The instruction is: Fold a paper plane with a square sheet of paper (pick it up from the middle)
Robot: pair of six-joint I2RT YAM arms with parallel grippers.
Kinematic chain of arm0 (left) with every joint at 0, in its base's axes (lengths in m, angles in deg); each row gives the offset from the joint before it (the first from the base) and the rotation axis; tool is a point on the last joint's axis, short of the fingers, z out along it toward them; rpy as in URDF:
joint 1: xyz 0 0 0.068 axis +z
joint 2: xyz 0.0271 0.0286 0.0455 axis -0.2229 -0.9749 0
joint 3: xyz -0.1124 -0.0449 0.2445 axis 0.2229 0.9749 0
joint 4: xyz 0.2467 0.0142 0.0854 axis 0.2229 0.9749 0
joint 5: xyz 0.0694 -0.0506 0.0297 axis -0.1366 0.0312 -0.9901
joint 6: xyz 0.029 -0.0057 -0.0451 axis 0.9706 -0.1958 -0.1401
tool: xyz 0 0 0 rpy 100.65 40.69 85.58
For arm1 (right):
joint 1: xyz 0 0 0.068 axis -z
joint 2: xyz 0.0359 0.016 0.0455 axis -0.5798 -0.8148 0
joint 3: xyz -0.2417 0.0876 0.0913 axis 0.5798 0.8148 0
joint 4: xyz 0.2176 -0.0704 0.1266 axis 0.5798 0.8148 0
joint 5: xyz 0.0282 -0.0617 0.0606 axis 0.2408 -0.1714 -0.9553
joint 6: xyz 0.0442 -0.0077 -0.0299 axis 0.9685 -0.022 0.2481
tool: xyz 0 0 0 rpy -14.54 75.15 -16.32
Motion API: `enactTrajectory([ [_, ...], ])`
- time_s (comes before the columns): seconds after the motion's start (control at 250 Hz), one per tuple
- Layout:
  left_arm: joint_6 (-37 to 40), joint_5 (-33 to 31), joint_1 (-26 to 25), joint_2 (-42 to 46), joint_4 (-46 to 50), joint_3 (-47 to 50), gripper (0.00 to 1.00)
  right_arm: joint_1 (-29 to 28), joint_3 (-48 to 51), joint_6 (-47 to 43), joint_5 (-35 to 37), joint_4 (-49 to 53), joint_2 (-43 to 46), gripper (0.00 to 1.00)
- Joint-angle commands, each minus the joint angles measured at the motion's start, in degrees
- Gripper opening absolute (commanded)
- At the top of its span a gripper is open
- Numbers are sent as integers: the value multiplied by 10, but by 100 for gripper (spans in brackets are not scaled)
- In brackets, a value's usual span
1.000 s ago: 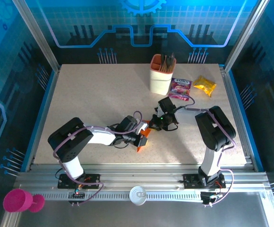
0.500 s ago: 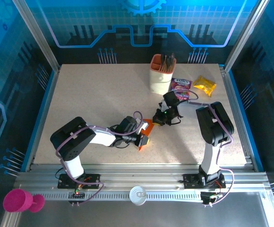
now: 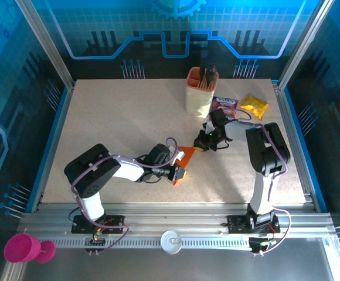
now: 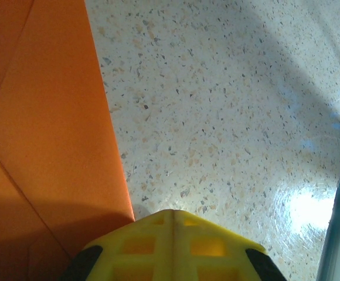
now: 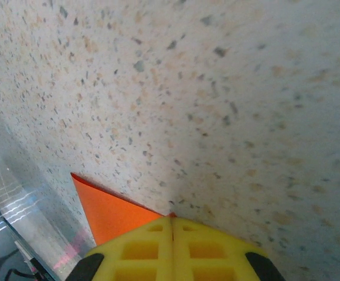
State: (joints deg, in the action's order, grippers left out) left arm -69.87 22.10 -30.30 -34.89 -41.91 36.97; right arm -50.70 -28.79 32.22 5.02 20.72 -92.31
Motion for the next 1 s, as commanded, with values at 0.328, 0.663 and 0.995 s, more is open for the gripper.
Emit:
enactTrajectory([
  [0.328, -36, 11, -2, 10, 130, 3, 0, 75, 19, -15, 41, 21, 88, 0],
  [0.663, -118, -76, 43, 190, 174, -88, 47, -6, 211, 34, 27, -63, 257, 0],
  [0.995, -96, -71, 110, 74, 333, -174, 47, -117, 260, 91, 78, -133, 258, 0],
])
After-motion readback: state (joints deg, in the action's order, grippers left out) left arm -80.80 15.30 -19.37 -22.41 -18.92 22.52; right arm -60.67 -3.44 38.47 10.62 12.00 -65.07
